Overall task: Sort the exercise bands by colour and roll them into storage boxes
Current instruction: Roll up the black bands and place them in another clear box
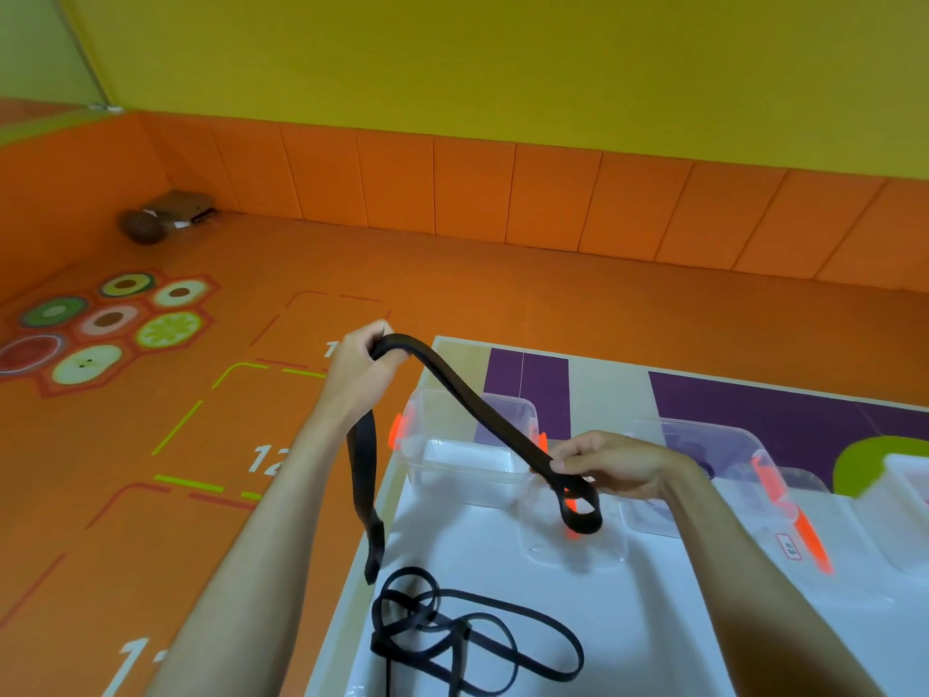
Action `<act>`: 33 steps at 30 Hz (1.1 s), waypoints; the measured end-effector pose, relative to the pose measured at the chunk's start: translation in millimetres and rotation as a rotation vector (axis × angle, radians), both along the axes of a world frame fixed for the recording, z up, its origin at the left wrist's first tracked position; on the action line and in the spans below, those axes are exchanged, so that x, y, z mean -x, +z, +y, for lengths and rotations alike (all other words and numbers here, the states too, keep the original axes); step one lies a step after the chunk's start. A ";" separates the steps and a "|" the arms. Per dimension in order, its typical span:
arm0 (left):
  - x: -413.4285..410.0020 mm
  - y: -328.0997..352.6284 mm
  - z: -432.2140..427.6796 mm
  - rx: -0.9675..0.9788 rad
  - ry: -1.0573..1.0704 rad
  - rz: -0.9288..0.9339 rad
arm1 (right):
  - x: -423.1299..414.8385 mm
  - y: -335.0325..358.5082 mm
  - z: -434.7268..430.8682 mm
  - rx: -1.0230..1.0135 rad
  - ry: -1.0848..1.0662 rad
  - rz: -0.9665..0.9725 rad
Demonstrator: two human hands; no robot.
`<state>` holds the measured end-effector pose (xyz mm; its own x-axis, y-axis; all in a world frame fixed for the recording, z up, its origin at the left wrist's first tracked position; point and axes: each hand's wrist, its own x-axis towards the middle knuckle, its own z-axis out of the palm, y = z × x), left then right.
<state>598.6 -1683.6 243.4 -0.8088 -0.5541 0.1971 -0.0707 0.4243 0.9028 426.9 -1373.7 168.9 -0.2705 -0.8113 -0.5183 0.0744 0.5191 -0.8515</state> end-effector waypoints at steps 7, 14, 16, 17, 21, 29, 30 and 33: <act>-0.2 -4.4 -4.0 0.002 -0.027 -0.011 | 0.3 -3.3 -2.0 -0.174 -0.081 0.115; -0.3 -16.8 -16.4 0.027 0.026 -0.026 | 6.2 -28.5 11.1 0.088 -0.615 -0.222; -0.7 -22.4 -19.2 0.002 0.037 -0.021 | 8.0 -33.1 13.4 0.200 -0.768 -0.380; -1.2 -24.5 -20.4 -0.004 0.040 -0.019 | 7.6 -34.3 14.0 0.243 -0.814 -0.430; -1.6 -30.0 -24.3 -0.003 0.060 -0.016 | 3.3 -34.5 12.1 0.299 -0.867 -0.326; -7.2 -44.2 -28.5 0.129 -0.035 -0.162 | -0.1 -39.3 6.7 0.008 -0.950 0.367; -7.9 -46.5 -28.7 0.138 -0.057 -0.173 | -0.7 -40.2 7.3 -0.015 -0.982 0.404; -10.2 -53.1 -31.8 0.176 -0.141 -0.235 | -1.9 -41.2 12.2 0.064 -1.134 0.293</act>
<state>608.9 -1715.4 190.3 -0.9099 -0.4072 0.0792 -0.1975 0.5931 0.7805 428.8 -1361.5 127.7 -0.9576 -0.0510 -0.2835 0.2641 0.2373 -0.9348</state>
